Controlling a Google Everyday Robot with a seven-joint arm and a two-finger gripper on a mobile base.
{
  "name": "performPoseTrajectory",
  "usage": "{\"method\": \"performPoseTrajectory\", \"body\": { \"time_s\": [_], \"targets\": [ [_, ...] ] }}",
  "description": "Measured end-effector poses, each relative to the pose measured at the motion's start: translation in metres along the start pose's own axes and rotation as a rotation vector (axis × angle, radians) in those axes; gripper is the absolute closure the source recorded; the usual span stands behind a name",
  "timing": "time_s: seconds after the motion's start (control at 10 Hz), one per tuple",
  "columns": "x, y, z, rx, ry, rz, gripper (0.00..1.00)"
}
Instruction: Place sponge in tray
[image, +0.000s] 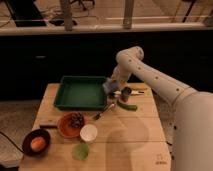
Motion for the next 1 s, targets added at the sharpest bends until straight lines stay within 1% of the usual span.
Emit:
{"method": "performPoseTrajectory", "body": {
  "time_s": [0.3, 0.6, 0.8, 1.0],
  "targets": [
    [-0.006, -0.009, 0.007, 0.020, -0.007, -0.007, 0.98],
    [-0.020, -0.024, 0.012, 0.037, -0.019, -0.024, 0.98],
    [-0.027, -0.032, 0.017, 0.045, -0.029, -0.032, 0.98],
    [-0.030, -0.037, 0.019, 0.050, -0.038, -0.037, 0.98]
  ]
}}
